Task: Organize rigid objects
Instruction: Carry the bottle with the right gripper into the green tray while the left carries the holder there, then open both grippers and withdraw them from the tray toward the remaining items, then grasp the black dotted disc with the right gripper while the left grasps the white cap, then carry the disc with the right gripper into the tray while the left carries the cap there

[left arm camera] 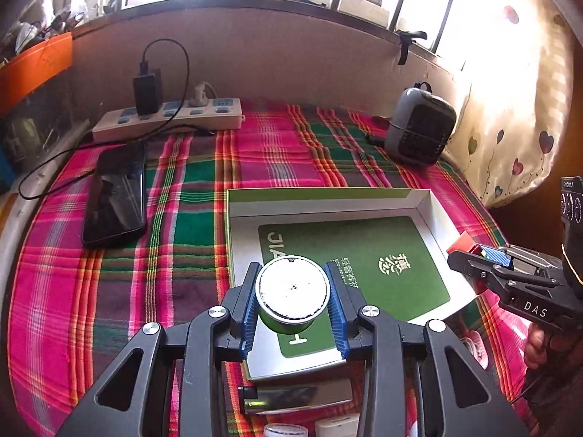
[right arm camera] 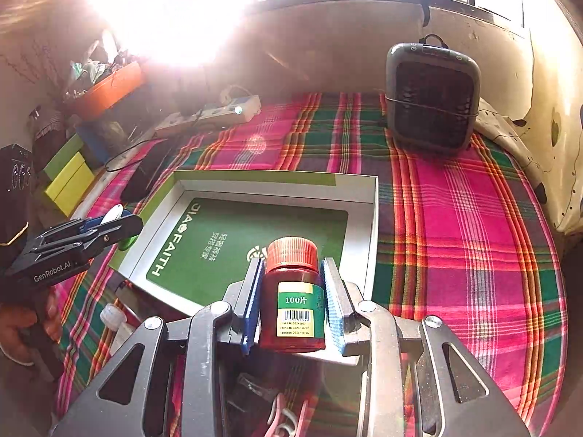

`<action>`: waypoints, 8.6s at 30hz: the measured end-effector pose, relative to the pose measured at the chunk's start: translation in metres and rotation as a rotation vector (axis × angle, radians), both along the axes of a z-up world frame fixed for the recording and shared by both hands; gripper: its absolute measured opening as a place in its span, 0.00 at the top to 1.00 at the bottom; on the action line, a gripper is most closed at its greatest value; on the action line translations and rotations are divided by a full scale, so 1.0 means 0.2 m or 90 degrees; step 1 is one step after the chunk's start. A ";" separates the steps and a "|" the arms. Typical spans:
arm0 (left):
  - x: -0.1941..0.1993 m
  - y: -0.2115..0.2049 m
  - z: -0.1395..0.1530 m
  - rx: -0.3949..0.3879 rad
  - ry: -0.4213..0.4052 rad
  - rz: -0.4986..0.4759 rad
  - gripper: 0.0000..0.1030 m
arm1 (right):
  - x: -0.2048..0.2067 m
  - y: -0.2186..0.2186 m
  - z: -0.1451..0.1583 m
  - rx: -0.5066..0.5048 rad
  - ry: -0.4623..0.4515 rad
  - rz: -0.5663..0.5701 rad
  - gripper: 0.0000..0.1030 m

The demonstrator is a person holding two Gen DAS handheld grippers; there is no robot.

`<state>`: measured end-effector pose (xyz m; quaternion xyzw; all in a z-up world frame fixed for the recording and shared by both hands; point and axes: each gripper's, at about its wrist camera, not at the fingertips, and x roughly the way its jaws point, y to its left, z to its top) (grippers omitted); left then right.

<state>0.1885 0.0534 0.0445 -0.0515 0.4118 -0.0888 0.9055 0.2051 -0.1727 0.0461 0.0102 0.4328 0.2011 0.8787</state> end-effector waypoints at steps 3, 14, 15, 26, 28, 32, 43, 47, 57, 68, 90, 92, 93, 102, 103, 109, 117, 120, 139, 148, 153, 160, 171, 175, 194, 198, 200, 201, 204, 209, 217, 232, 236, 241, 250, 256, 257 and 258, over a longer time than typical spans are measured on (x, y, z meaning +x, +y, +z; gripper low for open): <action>0.04 -0.01 -0.04 0.001 0.012 -0.005 0.68 | 0.04 0.00 -0.04 -0.007 0.007 -0.010 0.68; 0.10 -0.06 -0.12 0.017 0.028 -0.015 0.68 | 0.11 0.04 -0.10 -0.045 0.006 -0.005 0.68; 0.10 -0.07 -0.13 0.024 0.026 -0.018 0.68 | 0.11 0.04 -0.10 -0.048 0.006 -0.005 0.68; 0.10 -0.11 -0.15 0.044 0.028 -0.028 0.68 | 0.11 0.07 -0.12 -0.062 -0.005 0.002 0.68; 0.10 -0.11 -0.15 0.044 0.027 -0.028 0.68 | 0.11 0.07 -0.12 -0.063 -0.006 0.001 0.68; 0.11 -0.11 -0.15 0.042 0.028 -0.027 0.68 | 0.11 0.07 -0.12 -0.063 -0.006 -0.003 0.68; 0.09 -0.10 -0.13 0.026 0.024 -0.032 0.55 | 0.11 0.06 -0.11 -0.044 -0.008 -0.001 0.65; 0.06 -0.10 -0.11 0.027 0.020 -0.024 0.54 | 0.08 0.07 -0.09 -0.045 -0.027 -0.002 0.60; -0.08 -0.04 0.00 0.026 -0.013 -0.001 0.54 | -0.03 0.02 0.01 -0.009 -0.044 -0.020 0.50; -0.34 0.05 0.05 0.010 -0.034 0.028 0.54 | -0.22 -0.05 0.06 0.018 -0.054 -0.038 0.50; -0.64 0.23 -0.06 -0.030 -0.015 0.084 0.54 | -0.64 0.27 -0.05 0.042 -0.029 0.123 0.50; -0.65 0.24 -0.07 -0.033 -0.014 0.085 0.54 | -0.66 0.29 -0.06 0.044 -0.026 0.128 0.50; -0.66 0.24 -0.07 -0.034 -0.014 0.085 0.54 | -0.66 0.30 -0.06 0.046 -0.025 0.128 0.50; -0.69 0.21 -0.11 -0.036 -0.001 0.065 0.54 | -0.69 0.36 -0.13 0.013 -0.014 0.109 0.50; -0.69 0.21 -0.11 -0.036 0.000 0.062 0.54 | -0.69 0.37 -0.14 0.003 -0.015 0.107 0.50; -0.69 0.21 -0.13 -0.042 0.008 0.058 0.54 | -0.68 0.40 -0.18 -0.032 -0.007 0.109 0.50; -0.66 0.20 -0.15 -0.047 0.017 0.042 0.54 | -0.68 0.41 -0.20 -0.061 -0.010 0.103 0.50; -0.65 0.18 -0.16 -0.046 0.019 0.035 0.54 | -0.68 0.41 -0.20 -0.063 -0.011 0.101 0.52; -0.52 0.10 -0.18 -0.018 0.028 0.021 0.54 | -0.67 0.34 -0.18 -0.034 -0.009 0.090 0.72; -0.47 0.10 -0.20 -0.013 0.031 0.023 0.54 | -0.67 0.33 -0.18 -0.030 -0.013 0.096 0.72; -0.47 0.10 -0.20 -0.008 0.025 0.027 0.54 | -0.67 0.33 -0.17 -0.028 -0.013 0.094 0.72; -0.47 0.11 -0.20 -0.021 0.019 0.030 0.54 | -0.66 0.33 -0.18 -0.023 -0.008 0.096 0.72; -0.47 0.12 -0.21 -0.021 0.019 0.034 0.74 | -0.66 0.32 -0.18 -0.022 -0.005 0.097 0.72; -0.47 0.12 -0.21 -0.019 0.017 0.036 0.74 | -0.66 0.32 -0.18 -0.022 -0.006 0.097 0.72; -0.49 0.12 -0.15 -0.014 0.005 0.038 0.75 | -0.66 0.31 -0.16 -0.012 -0.012 0.098 0.72; -0.50 0.11 -0.12 -0.013 -0.002 0.035 0.75 | -0.66 0.30 -0.12 -0.005 -0.020 0.095 0.72; -0.50 0.10 -0.11 -0.014 -0.002 0.033 0.75 | -0.65 0.30 -0.11 -0.004 -0.025 0.093 0.72; -0.50 0.10 -0.11 -0.014 -0.003 0.032 0.75 | -0.65 0.30 -0.10 -0.002 -0.026 0.093 0.72; -0.50 0.10 -0.08 -0.014 -0.007 0.030 0.75 | -0.65 0.29 -0.08 0.000 -0.031 0.091 0.72; -0.46 0.10 0.00 -0.018 -0.021 0.022 0.75 | -0.61 0.28 -0.01 -0.001 -0.054 0.086 0.72; -0.35 0.08 0.08 -0.034 -0.032 0.011 0.75 | -0.49 0.21 0.10 0.002 -0.075 0.059 0.72; -0.06 0.03 0.10 -0.030 -0.029 -0.004 0.75 | -0.20 0.17 0.09 -0.012 -0.058 0.034 0.72; 0.03 0.01 0.08 -0.026 -0.022 -0.009 0.75 | -0.13 0.18 0.06 -0.017 -0.049 0.034 0.72; 0.11 -0.01 0.03 -0.028 -0.008 -0.012 0.75 | -0.05 0.20 0.02 -0.018 -0.037 0.038 0.72; 0.21 -0.04 -0.06 -0.019 0.014 -0.019 0.75 | 0.04 0.23 -0.07 -0.039 -0.020 0.043 0.72; 0.25 -0.05 -0.10 -0.016 0.024 -0.018 0.75 | 0.07 0.24 -0.10 -0.049 -0.020 0.042 0.72; 0.25 -0.05 -0.10 -0.015 0.024 -0.019 0.75 | 0.07 0.25 -0.10 -0.053 -0.020 0.044 0.72; 0.25 -0.06 -0.11 -0.014 0.024 -0.020 0.75 | 0.07 0.26 -0.10 -0.059 -0.022 0.046 0.72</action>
